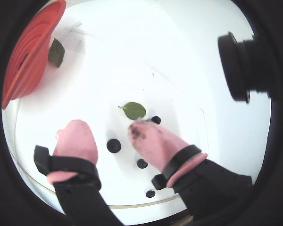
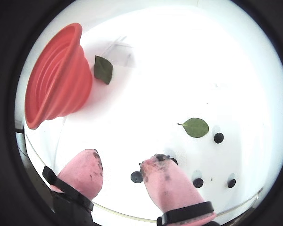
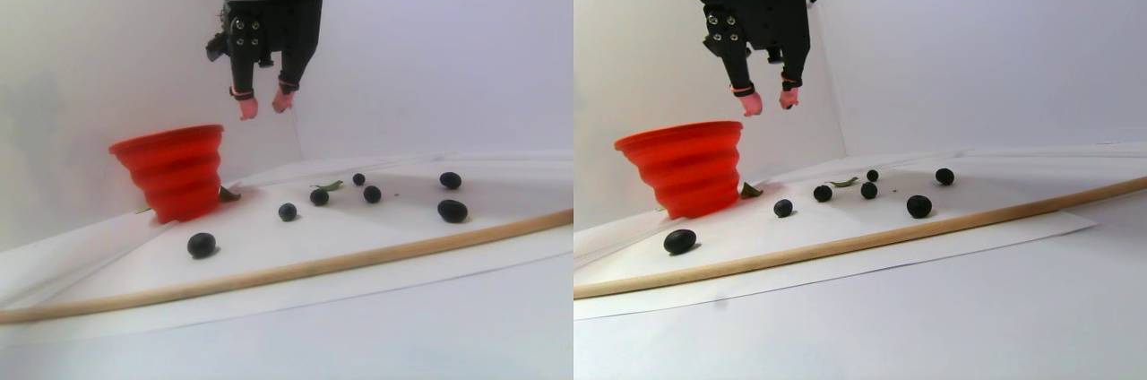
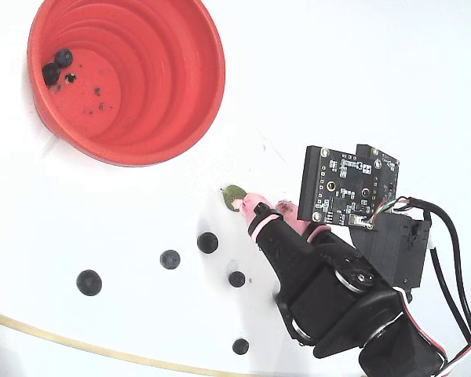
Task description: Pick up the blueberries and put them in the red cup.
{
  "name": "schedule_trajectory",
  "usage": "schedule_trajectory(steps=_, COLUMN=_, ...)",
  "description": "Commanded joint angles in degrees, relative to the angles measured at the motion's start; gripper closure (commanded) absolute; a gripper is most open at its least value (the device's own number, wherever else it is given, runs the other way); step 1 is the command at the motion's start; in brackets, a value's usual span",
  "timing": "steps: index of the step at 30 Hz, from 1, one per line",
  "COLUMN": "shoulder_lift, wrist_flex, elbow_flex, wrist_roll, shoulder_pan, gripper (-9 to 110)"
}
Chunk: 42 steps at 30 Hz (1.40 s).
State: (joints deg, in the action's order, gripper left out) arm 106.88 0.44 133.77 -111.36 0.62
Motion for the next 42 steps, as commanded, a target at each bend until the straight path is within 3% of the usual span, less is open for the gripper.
schedule_trajectory(steps=1, shoulder_lift=5.27, wrist_flex=0.18, elbow_flex=-0.79, wrist_roll=-0.7, shoulder_pan=0.44, gripper=86)
schedule_trajectory(steps=42, shoulder_lift=-8.44, wrist_flex=-8.53, elbow_flex=1.85, wrist_roll=-3.69, shoulder_pan=8.09, gripper=85)
